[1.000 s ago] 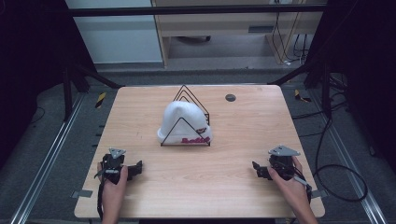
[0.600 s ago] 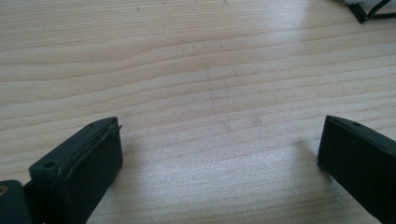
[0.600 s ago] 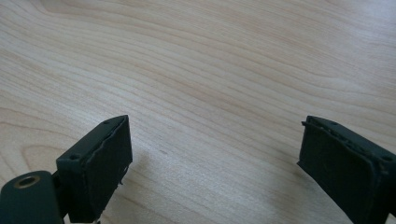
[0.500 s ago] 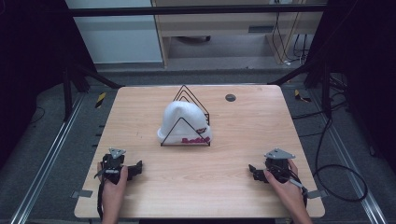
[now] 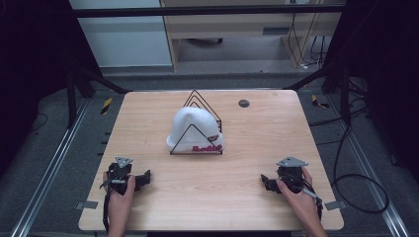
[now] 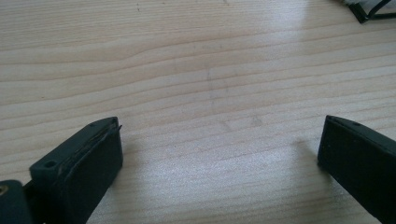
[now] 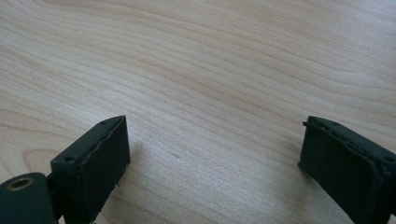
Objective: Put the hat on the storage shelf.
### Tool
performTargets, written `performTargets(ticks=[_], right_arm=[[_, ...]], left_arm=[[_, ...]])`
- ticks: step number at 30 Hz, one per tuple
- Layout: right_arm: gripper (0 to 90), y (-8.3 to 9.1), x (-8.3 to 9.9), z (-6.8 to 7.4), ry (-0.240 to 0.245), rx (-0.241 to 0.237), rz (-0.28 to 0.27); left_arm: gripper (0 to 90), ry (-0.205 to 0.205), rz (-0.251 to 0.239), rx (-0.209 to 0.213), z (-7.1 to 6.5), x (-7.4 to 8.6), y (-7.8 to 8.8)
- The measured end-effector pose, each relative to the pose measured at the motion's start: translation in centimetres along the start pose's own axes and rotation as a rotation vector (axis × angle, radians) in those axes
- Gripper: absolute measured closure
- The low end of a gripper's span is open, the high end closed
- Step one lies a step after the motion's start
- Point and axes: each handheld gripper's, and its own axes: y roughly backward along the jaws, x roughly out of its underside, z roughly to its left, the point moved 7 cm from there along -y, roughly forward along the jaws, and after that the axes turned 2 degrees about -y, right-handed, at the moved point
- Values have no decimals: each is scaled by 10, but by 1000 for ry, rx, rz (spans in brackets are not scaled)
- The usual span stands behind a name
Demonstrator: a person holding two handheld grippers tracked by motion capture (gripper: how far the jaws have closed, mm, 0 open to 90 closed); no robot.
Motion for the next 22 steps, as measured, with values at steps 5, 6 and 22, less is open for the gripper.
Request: performTargets(ticks=[5, 6, 22], right_arm=[[72, -1, 0, 0, -11, 9, 4], [69, -1, 0, 0, -16, 9, 6], [52, -2, 0, 2, -20, 18, 11]], left_arm=[[0, 0, 0, 0, 0, 0, 0], [0, 0, 0, 0, 0, 0, 0], [0, -1, 0, 3, 0, 0, 0]])
